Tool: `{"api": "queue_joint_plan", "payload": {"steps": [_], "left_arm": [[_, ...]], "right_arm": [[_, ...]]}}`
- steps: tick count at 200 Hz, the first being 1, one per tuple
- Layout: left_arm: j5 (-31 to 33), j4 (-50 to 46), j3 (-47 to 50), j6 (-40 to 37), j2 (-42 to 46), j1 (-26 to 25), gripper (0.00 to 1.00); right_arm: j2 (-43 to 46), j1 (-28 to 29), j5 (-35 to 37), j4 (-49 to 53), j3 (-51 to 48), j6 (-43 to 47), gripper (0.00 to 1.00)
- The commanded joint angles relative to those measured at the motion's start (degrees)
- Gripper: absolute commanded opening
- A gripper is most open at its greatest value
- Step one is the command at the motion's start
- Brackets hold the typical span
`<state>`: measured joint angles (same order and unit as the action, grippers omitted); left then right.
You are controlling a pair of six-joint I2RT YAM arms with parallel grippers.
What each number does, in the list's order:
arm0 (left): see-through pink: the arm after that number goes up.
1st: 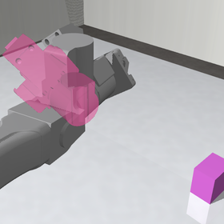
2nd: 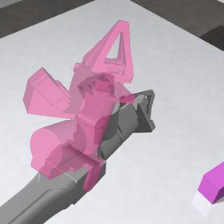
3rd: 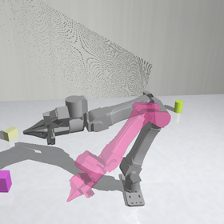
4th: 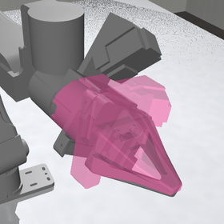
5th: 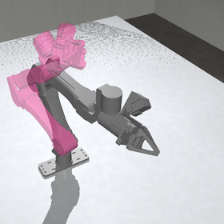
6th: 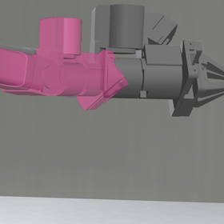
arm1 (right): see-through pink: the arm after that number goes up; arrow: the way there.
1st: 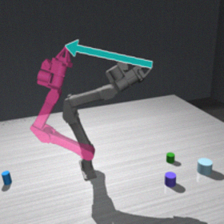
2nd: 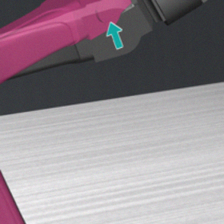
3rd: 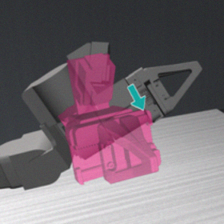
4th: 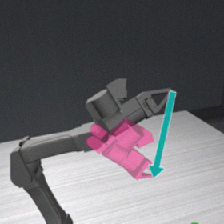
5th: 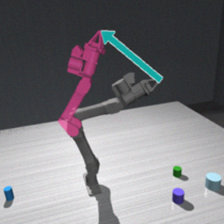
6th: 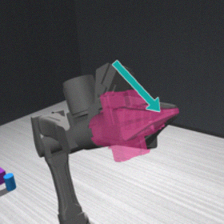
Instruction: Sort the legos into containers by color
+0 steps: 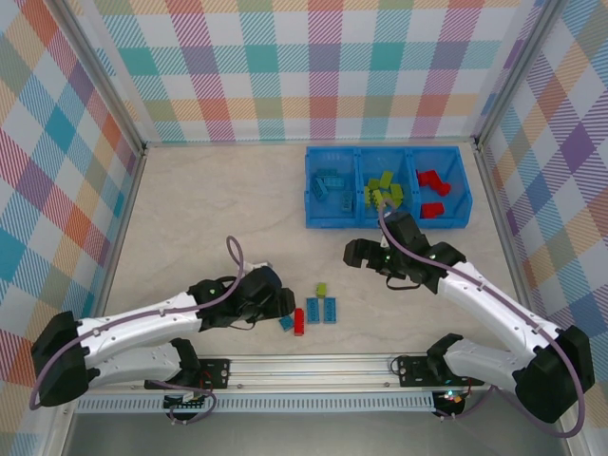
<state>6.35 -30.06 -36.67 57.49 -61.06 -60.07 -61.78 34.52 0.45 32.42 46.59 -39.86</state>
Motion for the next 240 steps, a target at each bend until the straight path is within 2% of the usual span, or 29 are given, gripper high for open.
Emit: {"api": "queue_joint_plan", "payload": {"steps": [1, 24, 71, 93, 155, 190, 240], "left_arm": [[-4.21, -2.02, 1.91, 13.03, -2.15, -0.96, 0.65], [-5.53, 0.37, 4.10, 16.39, -3.90, -0.95, 0.58], [-6.50, 4.89, 5.11, 15.46, -6.28, -0.96, 0.56], [-7.45, 5.36, 5.20, 15.44, -8.30, -1.01, 0.49], [-5.58, 1.02, 4.71, 15.02, -9.36, -0.98, 0.21], [-4.65, 0.29, 4.50, 14.91, -10.29, -0.92, 0.13], [-1.57, -5.63, 2.93, 13.93, -8.75, -0.92, 0.09]], "right_arm": [[-0.71, -0.08, -0.32, -0.24, -0.20, 0.24, 0.97], [-0.55, -0.08, -0.45, 0.00, -0.11, 0.27, 0.99], [0.43, -0.07, -0.36, 0.23, -0.94, -0.18, 1.00], [0.43, -0.07, -0.45, 0.18, -1.21, -0.48, 1.00], [0.43, -0.07, -0.54, -0.32, -1.86, -1.19, 1.00], [0.17, -0.07, -0.62, -0.37, -1.72, -1.30, 1.00], [0.17, -0.07, -0.58, -0.34, -1.63, -1.63, 1.00]]}}
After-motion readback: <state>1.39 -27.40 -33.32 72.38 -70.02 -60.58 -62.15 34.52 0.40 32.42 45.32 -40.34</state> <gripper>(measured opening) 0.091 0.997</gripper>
